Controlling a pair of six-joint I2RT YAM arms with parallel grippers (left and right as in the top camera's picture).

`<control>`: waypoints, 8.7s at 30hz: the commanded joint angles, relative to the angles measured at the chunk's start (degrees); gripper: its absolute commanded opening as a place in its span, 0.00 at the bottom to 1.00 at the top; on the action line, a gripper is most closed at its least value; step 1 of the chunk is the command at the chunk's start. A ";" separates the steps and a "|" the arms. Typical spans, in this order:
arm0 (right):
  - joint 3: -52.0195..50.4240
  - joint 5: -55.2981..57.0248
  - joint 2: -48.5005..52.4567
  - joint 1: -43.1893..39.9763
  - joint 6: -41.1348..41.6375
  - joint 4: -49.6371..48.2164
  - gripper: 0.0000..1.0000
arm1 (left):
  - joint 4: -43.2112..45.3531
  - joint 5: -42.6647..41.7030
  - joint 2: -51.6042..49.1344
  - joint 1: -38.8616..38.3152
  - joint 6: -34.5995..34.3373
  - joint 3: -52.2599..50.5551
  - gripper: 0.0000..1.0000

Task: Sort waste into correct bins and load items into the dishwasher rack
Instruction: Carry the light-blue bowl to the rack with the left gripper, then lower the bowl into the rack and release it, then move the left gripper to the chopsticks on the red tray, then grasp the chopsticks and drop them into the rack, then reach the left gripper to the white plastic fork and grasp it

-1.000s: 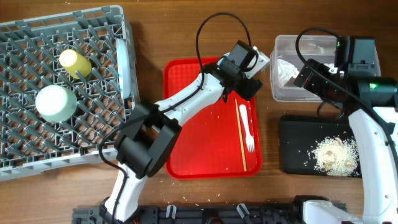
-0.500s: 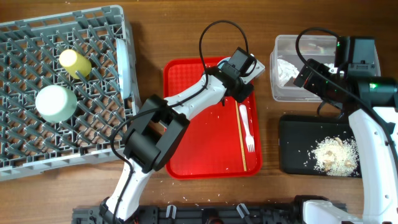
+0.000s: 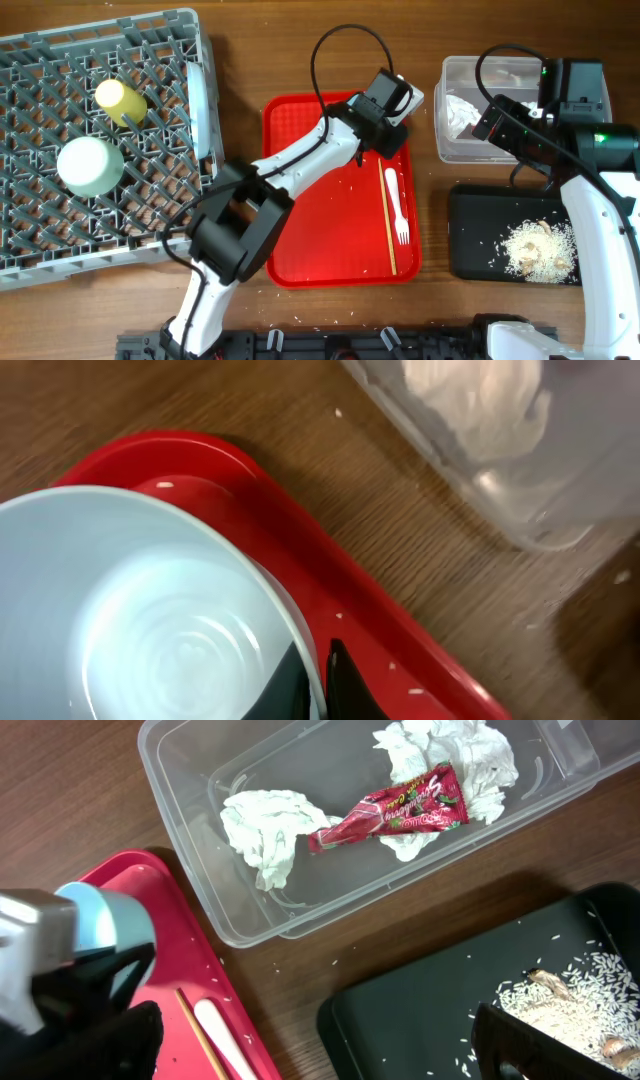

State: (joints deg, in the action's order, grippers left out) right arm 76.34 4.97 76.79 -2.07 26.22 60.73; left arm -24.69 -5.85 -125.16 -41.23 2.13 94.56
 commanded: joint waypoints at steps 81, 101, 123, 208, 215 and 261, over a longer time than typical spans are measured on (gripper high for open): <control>0.70 0.13 -0.61 -0.20 -0.72 -0.11 1.00 | -3.13 -2.49 16.48 76.17 -11.54 0.17 0.04; 0.70 0.13 -0.61 -0.20 -0.72 -0.11 1.00 | -14.10 1.99 11.76 81.92 -11.54 0.17 0.04; 0.70 0.13 -0.61 -0.20 -0.72 -0.11 1.00 | -13.73 -14.86 13.97 85.02 -12.63 0.17 0.04; 0.70 0.13 -0.61 -0.20 -0.70 -0.11 1.00 | -42.56 9.38 42.97 33.11 -11.23 0.17 0.04; 0.70 0.13 -0.61 -0.20 -0.72 -0.11 1.00 | -38.01 9.09 36.00 48.52 -2.82 0.17 0.04; 0.70 0.13 -0.61 -0.20 -0.70 -0.11 1.00 | -26.97 4.46 11.58 -13.62 -61.83 0.17 0.46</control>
State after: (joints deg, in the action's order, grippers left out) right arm 76.34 4.97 76.79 -2.09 26.22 60.71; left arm -55.70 -3.92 -109.14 -51.22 -54.89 94.65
